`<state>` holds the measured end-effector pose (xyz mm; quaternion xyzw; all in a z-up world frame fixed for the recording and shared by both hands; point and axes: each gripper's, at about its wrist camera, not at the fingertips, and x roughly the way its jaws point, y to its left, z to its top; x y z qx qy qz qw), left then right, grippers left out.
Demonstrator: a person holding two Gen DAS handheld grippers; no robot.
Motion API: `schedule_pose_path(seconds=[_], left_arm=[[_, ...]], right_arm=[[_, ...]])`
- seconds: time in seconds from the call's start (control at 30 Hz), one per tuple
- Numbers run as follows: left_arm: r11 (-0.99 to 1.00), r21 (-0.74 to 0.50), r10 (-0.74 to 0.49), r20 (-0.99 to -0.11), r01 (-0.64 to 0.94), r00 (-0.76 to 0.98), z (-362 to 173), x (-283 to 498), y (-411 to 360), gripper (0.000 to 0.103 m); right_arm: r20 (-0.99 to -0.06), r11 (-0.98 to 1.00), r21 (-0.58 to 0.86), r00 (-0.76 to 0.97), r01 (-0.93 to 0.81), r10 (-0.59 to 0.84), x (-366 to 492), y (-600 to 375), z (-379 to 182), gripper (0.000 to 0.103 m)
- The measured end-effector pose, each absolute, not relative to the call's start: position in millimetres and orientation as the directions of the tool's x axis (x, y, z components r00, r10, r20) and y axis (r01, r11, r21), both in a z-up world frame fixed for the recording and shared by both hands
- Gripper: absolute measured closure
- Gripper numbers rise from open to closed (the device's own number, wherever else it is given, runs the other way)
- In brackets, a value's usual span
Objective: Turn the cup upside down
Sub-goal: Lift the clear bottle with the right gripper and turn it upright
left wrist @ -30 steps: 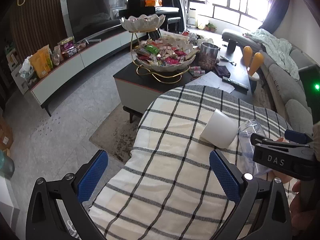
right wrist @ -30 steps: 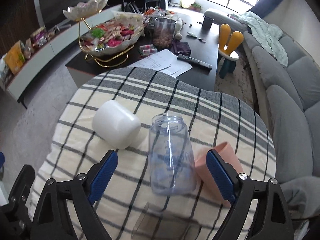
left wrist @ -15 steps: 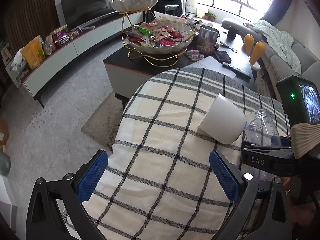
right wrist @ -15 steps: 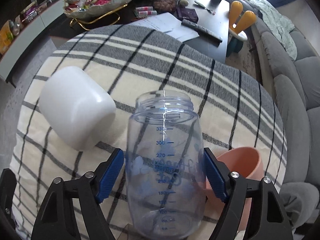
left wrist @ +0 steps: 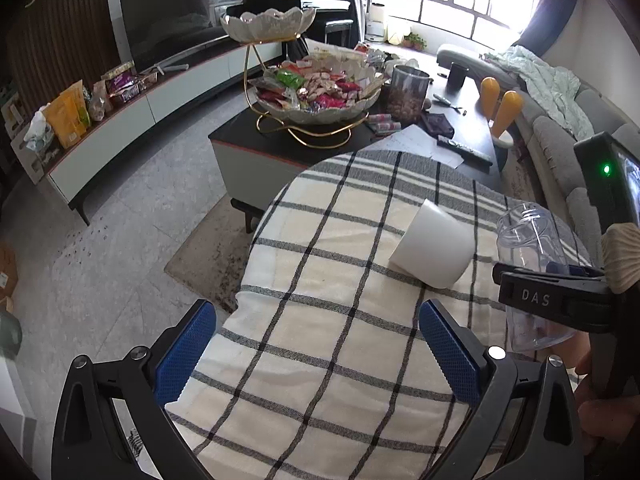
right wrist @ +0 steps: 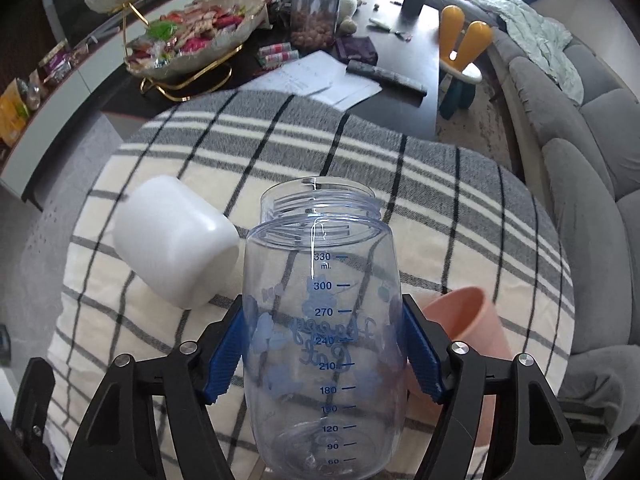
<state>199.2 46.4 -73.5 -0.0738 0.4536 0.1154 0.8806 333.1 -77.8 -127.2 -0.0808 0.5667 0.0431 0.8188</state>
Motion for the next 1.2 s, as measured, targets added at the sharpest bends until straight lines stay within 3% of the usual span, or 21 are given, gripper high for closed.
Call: schedule_pose_path(seconds=[0.5,0.83,1.2], left_arm=[[0.975,-0.042,0.123,-0.712,-0.217,0.692,3,103,92,0.0],[0.981,-0.022,0.115,-0.729,-0.192,0.675,-16,36,121,0.0],[0.984,-0.004,0.114,-0.758,-0.179,0.643,-47,7,135,0.0]], right_arm=[[-0.887,0.988,0.084,0.442,-0.132,0.135,219,-44,-27,0.031],[-0.918,0.983,0.17,0.35,-0.069,0.183,140,-19,-78,0.031],[-0.944,0.985,0.17,0.286,-0.008,0.165,98,-1,-133,0.031]])
